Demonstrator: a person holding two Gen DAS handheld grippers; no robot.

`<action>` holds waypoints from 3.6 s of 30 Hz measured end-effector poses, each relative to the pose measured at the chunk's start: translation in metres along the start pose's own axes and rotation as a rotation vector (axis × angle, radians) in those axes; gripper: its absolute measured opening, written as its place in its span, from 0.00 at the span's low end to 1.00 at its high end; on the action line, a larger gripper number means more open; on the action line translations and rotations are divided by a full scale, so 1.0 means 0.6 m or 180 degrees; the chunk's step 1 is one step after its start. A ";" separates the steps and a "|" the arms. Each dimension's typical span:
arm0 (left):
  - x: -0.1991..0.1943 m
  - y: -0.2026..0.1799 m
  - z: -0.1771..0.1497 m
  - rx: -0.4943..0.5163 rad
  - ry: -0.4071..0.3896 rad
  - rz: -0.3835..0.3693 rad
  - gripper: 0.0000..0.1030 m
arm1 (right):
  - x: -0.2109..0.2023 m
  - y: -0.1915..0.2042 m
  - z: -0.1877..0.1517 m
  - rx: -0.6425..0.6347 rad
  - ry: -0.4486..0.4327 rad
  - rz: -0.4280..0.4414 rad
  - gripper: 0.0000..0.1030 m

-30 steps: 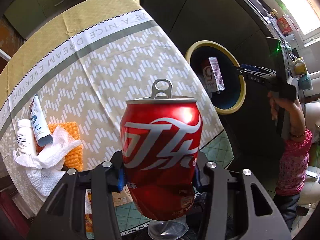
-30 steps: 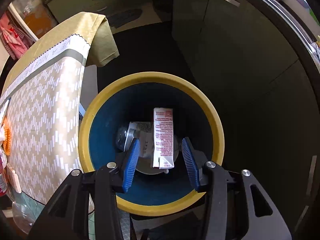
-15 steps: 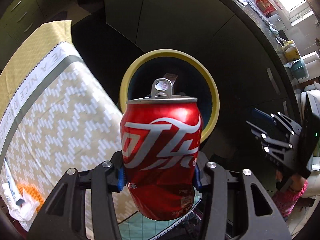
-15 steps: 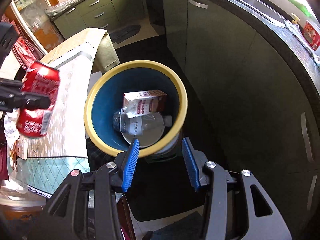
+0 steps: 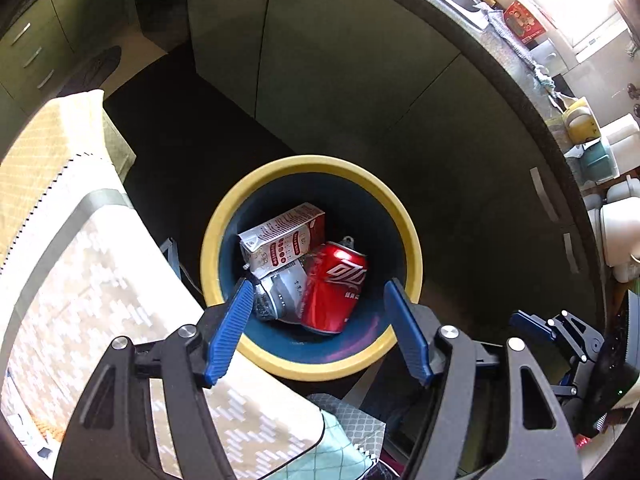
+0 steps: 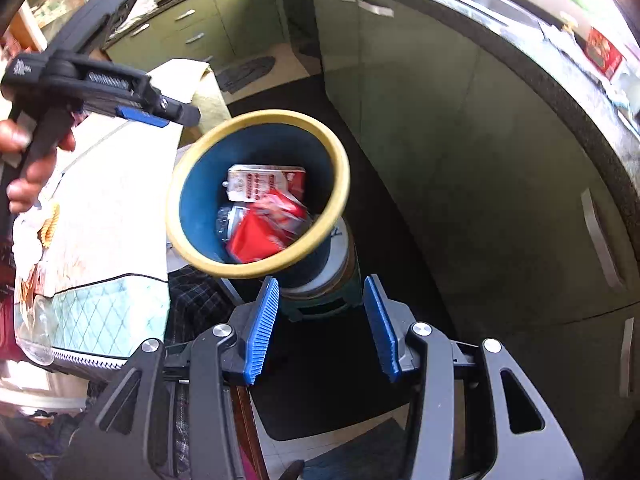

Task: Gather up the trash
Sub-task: 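Grasp the clear plastic bag with the right gripper and lift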

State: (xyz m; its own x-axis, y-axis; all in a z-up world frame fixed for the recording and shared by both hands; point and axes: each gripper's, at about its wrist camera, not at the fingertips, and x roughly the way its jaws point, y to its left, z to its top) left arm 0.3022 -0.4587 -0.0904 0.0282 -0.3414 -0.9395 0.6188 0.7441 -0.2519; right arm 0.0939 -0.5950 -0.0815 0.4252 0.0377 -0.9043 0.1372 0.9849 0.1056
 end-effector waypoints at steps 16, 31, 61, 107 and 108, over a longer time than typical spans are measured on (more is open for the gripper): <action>-0.293 0.178 -0.318 -0.0416 -0.0643 0.0153 0.65 | -0.090 0.374 -0.093 -0.1595 -0.0373 0.1042 0.44; -0.349 0.349 -0.622 -0.1357 -0.0679 0.0317 0.67 | -0.065 0.659 -0.253 -0.3193 -0.0604 0.0445 0.24; -0.156 0.295 -0.566 -0.1014 0.0272 0.0837 0.79 | -0.052 0.587 -0.175 -0.2862 -0.0840 -0.0077 0.07; -0.196 0.431 -0.583 -0.1289 0.0391 0.0261 0.54 | -0.052 0.592 -0.168 -0.2935 -0.0783 -0.0089 0.07; -0.195 0.429 -0.578 -0.1287 0.0390 0.0256 0.51 | -0.052 0.591 -0.168 -0.2930 -0.0783 -0.0091 0.07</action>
State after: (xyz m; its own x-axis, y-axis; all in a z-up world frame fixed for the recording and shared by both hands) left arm 0.1857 -0.0281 -0.1260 -0.0446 -0.2205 -0.9744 0.2601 0.9391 -0.2245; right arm 0.0392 -0.2296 -0.0576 0.6234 0.0783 -0.7780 -0.5630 0.7354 -0.3771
